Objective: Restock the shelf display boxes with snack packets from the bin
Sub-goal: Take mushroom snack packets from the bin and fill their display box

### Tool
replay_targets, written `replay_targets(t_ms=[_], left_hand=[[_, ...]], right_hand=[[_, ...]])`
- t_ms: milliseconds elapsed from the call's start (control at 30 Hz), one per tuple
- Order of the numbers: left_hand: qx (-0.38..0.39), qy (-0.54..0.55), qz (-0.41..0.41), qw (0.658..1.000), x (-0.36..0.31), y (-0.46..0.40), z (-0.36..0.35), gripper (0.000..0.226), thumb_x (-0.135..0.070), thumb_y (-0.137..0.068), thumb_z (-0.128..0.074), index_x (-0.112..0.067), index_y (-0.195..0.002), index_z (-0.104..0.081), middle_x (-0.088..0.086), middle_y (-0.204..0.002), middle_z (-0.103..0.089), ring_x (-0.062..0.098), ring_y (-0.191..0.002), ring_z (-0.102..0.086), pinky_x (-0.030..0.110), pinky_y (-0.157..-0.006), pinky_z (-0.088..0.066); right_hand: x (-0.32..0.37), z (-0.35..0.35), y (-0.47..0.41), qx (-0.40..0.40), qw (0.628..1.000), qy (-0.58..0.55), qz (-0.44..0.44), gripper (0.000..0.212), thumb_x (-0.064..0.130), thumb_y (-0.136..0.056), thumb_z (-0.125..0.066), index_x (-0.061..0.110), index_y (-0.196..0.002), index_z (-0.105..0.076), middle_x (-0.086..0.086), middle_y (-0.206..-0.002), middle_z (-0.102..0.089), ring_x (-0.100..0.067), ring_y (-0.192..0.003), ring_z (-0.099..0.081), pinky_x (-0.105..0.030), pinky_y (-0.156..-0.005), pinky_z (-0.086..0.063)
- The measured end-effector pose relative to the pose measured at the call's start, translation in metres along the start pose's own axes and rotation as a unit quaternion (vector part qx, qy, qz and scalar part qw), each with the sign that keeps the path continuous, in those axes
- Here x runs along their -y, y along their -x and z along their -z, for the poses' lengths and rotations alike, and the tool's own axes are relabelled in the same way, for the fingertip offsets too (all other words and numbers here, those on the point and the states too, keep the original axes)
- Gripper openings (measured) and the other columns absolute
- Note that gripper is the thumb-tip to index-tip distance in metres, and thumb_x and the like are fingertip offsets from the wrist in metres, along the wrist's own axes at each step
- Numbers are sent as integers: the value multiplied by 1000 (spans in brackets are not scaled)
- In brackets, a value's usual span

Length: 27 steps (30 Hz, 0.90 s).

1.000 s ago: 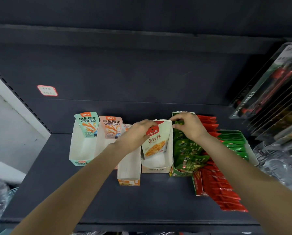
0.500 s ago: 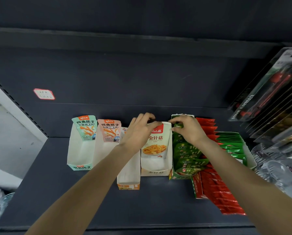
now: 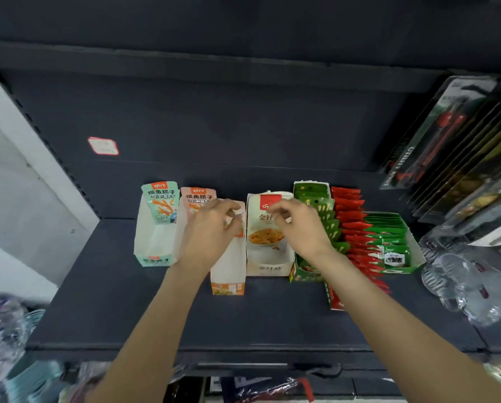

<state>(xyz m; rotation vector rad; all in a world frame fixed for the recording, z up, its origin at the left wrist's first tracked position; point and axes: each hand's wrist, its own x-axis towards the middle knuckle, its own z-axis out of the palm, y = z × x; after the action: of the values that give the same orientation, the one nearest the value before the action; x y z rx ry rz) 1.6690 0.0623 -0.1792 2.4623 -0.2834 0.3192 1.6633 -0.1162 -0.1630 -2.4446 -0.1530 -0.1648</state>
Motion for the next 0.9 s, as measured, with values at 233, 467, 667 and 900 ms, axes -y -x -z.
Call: replay_targets(t_ms=[233,467,667,900], left_hand=[[-23,93,136,986,-3,153,17,10,-22,-93,-56,-22,-99,-63,-13,-77,-60,-4,-72,-56,6,-60,-42],[-54,112,268,955,27,320,56,11,-14,-91,-57,-16,-98,-66,-2,-78,-66,5,-72,-60,12,-68,-48],[-7,64,341,938,83,422,115,14,-10,-90,-55,-16,-99,-64,-2,-80,-67,19,-76,-64,9,-56,-39],[27,53,397,916,180,506,178,18,-10,-92,-54,-11,-108,-60,6,-97,-64,18,-81,-58,18,-61,-41]], right_hand=[[23,-39,106,62,998,-7,16,24,10,-93,-49,14,-112,-62,-6,-111,-62,-22,-97,-60,-40,-82,-50],[66,-101,228,192,979,-54,43,33,8,-91,-52,15,-122,-59,-3,-119,-60,-16,-103,-60,-26,-90,-45],[126,-169,298,267,959,-52,83,33,11,-91,-55,9,-123,-58,-10,-121,-60,-23,-111,-56,-33,-94,-44],[199,-261,351,324,944,-41,54,32,12,-92,-54,13,-124,-58,-6,-122,-59,-21,-112,-56,-32,-95,-44]])
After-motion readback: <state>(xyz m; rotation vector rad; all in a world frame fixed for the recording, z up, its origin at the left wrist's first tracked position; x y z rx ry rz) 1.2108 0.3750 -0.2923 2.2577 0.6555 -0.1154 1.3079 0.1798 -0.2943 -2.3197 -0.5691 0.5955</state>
